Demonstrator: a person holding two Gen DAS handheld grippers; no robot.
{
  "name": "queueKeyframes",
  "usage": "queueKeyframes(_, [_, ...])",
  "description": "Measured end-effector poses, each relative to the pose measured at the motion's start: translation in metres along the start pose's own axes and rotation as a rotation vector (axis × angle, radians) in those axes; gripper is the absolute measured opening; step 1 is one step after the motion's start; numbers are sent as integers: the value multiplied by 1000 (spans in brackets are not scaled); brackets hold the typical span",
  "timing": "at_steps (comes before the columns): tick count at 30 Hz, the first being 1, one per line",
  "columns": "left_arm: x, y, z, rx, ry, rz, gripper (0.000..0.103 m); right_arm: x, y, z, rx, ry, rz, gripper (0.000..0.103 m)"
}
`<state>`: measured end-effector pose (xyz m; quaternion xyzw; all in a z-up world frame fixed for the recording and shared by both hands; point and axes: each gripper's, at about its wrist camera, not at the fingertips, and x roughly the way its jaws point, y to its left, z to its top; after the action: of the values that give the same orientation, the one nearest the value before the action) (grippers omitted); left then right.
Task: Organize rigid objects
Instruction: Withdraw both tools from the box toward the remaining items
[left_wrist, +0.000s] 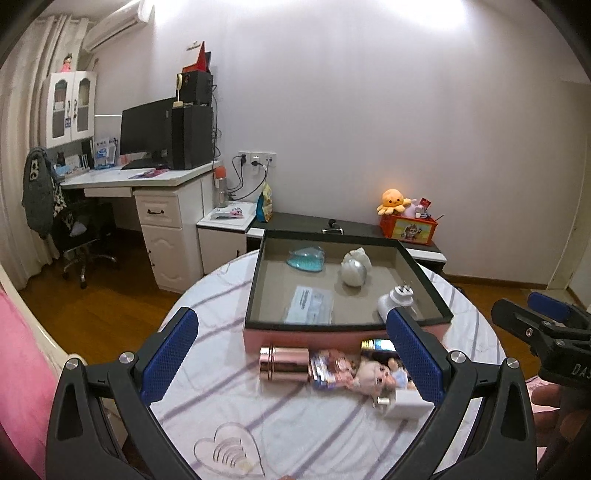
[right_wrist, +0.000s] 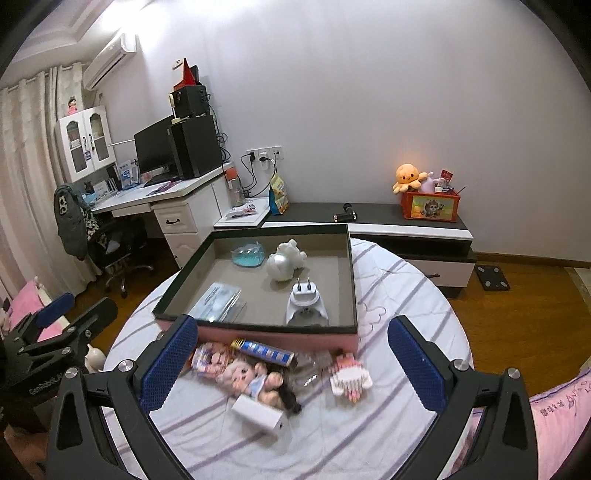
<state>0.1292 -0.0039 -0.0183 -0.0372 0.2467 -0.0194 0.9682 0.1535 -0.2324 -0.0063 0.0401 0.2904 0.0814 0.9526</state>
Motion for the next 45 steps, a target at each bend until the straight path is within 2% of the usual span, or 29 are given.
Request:
queueKeyframes(11, [-23,8,-28,-32,21,21,103,-23,11,-39,12,11,-2,103])
queueKeyframes(19, [-19,9,-48,-22,59,29,103,-14,7,-63,20,60,-6,103])
queueKeyframes(25, [-15,4,-53,8,62,24,103,-9,7,-66,7,74,-14,103])
queueKeyframes(45, [79,17,-66,32,185,51,103,67,23,-99,-39,230,1,102])
